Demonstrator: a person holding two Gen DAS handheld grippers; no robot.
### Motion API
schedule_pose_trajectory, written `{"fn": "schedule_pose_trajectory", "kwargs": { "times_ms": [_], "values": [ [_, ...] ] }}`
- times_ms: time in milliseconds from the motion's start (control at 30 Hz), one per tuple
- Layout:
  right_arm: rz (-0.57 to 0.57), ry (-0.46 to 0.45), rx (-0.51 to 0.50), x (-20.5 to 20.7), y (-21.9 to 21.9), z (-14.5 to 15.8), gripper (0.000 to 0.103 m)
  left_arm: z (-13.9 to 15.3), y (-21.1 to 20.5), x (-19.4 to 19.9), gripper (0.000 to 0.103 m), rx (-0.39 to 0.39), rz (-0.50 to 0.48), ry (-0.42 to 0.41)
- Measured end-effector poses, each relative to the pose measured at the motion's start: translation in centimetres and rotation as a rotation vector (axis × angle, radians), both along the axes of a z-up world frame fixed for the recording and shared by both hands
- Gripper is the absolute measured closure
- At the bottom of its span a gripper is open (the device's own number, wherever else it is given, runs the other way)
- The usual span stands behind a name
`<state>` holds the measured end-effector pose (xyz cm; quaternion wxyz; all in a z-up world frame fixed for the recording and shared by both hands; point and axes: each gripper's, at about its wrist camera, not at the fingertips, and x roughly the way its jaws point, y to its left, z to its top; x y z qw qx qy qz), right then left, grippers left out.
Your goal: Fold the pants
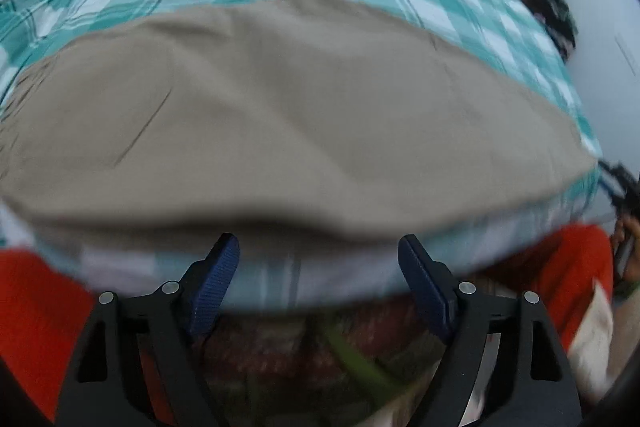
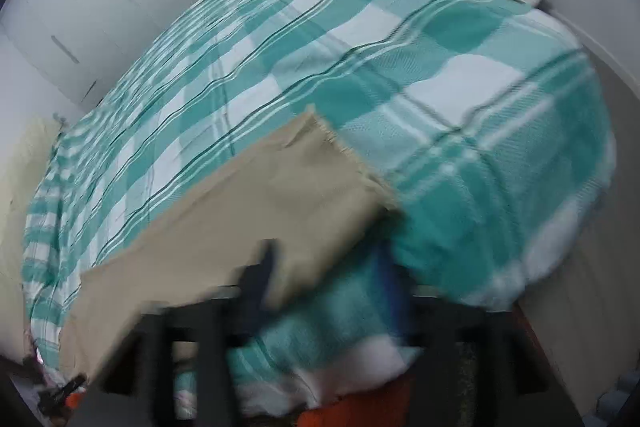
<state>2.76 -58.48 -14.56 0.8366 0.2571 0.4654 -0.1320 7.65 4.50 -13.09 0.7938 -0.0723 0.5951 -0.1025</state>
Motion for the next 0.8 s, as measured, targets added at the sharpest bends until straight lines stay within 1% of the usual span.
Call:
{"fn": "schedule_pose_trajectory", "kwargs": {
  "times_ms": [33, 67, 100, 133, 167, 233, 300, 333, 367, 400, 433, 467, 500, 533, 567, 600, 633, 700, 733, 767, 800],
  "values": [
    [-0.028, -0.008, -0.062, -1.1, -0.1, 0.8, 0.036, 0.7, 0.4, -1.1, 0.024, -0.001, -0.006, -0.006],
    [-0.04, -0.013, -0.106, -1.6, 0.0, 1.3, 0.036, 1.9, 1.0, -2.1, 0.024, -0.006, -0.006, -0.038],
    [-0.049, -0.028, -0.197, -2.4, 0.4, 2.4, 0.036, 3.1, 1.5, -2.5, 0.024, -0.006, 0.001, -0.08],
    [-0.039, -0.043, -0.243, -2.6, 0.9, 3.2, 0.036, 4.3, 1.9, -2.4, 0.024, -0.003, 0.014, -0.128],
    [-0.014, -0.065, -0.268, -2.6, 1.3, 3.9, 0.037, 5.2, 2.2, -2.0, 0.022, -0.001, 0.026, -0.164],
    [0.088, -0.114, -0.293, -1.6, 3.0, 5.4, 0.037, 6.7, 2.8, 0.2, 0.022, 0.004, 0.043, -0.249],
    [0.195, -0.114, -0.308, 0.2, 4.6, 5.8, 0.037, 6.4, 2.8, 3.0, 0.022, 0.027, 0.047, -0.291],
    [0.248, -0.099, -0.306, 1.5, 5.4, 5.5, 0.037, 5.0, 2.7, 4.8, 0.023, 0.05, 0.049, -0.284],
    [0.281, -0.078, -0.296, 2.6, 5.8, 5.1, 0.037, 4.0, 2.5, 5.5, 0.028, 0.063, 0.049, -0.265],
    [0.305, -0.043, -0.285, 3.9, 6.0, 4.1, 0.037, 2.2, 2.3, 6.1, 0.033, 0.082, 0.034, -0.22],
    [0.311, -0.024, -0.28, 4.3, 6.1, 3.3, 0.037, 0.0, 2.0, 6.2, 0.051, 0.109, -0.003, -0.148],
    [0.318, 0.017, -0.263, 4.9, 5.9, 2.0, 0.037, -2.0, 1.4, 5.7, 0.059, 0.148, -0.047, -0.077],
    [0.321, 0.071, -0.246, 5.3, 5.7, 0.6, 0.037, -3.4, 0.9, 4.5, 0.059, 0.207, -0.093, -0.061],
    [0.314, 0.139, -0.231, 5.4, 5.3, -1.2, 0.037, -3.4, 0.6, 3.1, 0.058, 0.246, -0.128, -0.113],
    [0.318, 0.18, -0.209, 5.3, 5.2, -2.2, 0.037, -3.2, 0.5, 2.4, 0.057, 0.269, -0.144, -0.142],
    [0.328, 0.205, -0.199, 5.4, 5.2, -2.6, 0.037, -2.9, 0.5, 1.9, 0.056, 0.279, -0.15, -0.139],
    [0.335, 0.189, -0.214, 5.2, 5.4, -2.3, 0.036, -2.7, 0.7, 1.8, 0.055, 0.274, -0.144, -0.128],
    [0.349, 0.196, -0.229, 5.0, 5.6, -2.3, 0.035, -1.8, 1.0, 1.8, 0.049, 0.259, -0.119, -0.12],
    [0.351, 0.202, -0.233, 5.0, 5.6, -2.5, 0.034, -1.6, 0.9, 1.9, 0.042, 0.255, -0.108, -0.119],
    [0.348, 0.201, -0.232, 5.0, 5.6, -2.4, 0.033, -1.1, 0.8, 1.8, 0.038, 0.24, -0.094, -0.121],
    [0.344, 0.202, -0.226, 5.1, 5.6, -2.4, 0.032, -0.3, 0.7, 1.7, 0.037, 0.205, -0.08, -0.131]
  ]
}}
